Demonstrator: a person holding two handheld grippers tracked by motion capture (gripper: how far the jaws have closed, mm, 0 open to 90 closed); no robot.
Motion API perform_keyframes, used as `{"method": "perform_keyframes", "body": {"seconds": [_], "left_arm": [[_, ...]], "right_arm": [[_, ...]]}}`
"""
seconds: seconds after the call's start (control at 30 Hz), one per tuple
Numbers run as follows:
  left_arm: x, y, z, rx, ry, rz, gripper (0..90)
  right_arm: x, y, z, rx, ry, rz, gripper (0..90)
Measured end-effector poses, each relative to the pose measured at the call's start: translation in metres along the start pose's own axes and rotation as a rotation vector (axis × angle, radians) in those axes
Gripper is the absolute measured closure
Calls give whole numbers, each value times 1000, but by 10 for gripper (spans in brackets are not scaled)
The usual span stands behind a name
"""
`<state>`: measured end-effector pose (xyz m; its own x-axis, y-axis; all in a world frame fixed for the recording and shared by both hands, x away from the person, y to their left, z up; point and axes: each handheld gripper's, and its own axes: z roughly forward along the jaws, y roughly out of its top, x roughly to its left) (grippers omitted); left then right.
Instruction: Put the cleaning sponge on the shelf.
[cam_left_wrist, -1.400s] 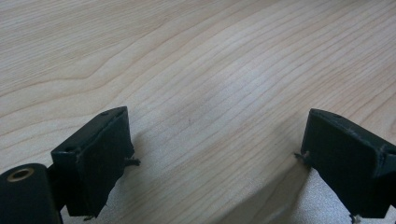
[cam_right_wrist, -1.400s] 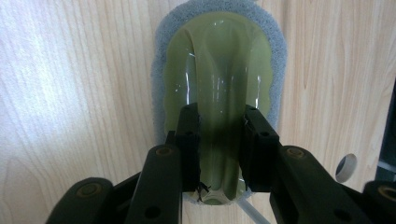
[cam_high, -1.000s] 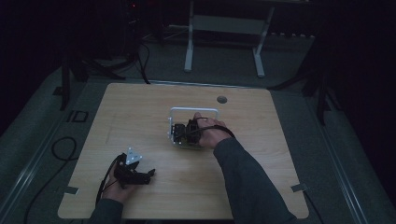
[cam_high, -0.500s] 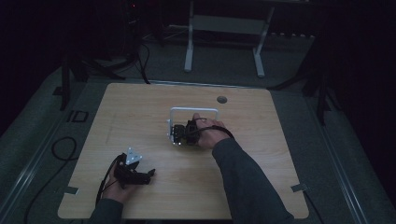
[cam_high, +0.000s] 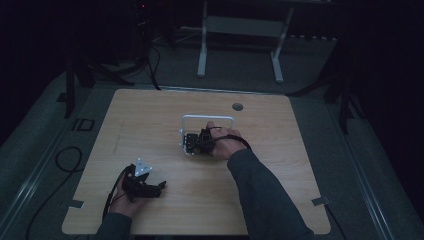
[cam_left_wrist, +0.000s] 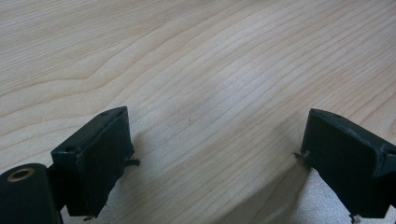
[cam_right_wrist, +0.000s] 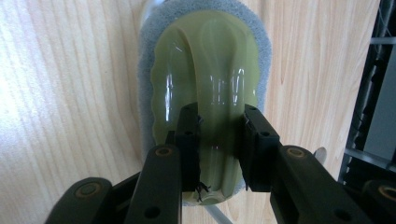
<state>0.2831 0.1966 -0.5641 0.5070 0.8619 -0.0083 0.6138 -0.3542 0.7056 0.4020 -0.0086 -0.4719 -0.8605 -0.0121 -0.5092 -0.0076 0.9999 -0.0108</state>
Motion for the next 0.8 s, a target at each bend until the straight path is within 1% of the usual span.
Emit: {"method": "perform_keyframes", "body": {"seconds": [0.1, 0.17, 0.3, 0.4, 0.43, 0.6, 0.63, 0.67, 0.8], "left_arm": [[0, 0, 0, -3, 1, -3, 87], [0, 0, 0, -3, 1, -1, 87], [0, 0, 0, -1, 1, 1, 87], [0, 0, 0, 0, 0, 0, 87], [0, 0, 0, -1, 0, 0, 87], [0, 0, 0, 2, 0, 2, 88], [0, 0, 0, 2, -1, 1, 87], [0, 0, 0, 2, -1, 1, 87], [0, 0, 0, 1, -1, 0, 87]], "right_arm": [[0, -1, 2, 8, -15, 2, 715], [1, -1, 3, 18, -39, 1, 719], [1, -2, 6, 10, -73, -5, 723], [0, -2, 6, 10, -75, 8, 718], [0, -2, 6, 13, -74, 14, 702], [-3, -4, 2, -16, -76, 32, 611], [-3, -5, 2, -25, -77, 29, 601], [-3, -5, 0, -25, -72, 39, 591], [-1, -6, -7, -54, -63, 33, 551]]}}
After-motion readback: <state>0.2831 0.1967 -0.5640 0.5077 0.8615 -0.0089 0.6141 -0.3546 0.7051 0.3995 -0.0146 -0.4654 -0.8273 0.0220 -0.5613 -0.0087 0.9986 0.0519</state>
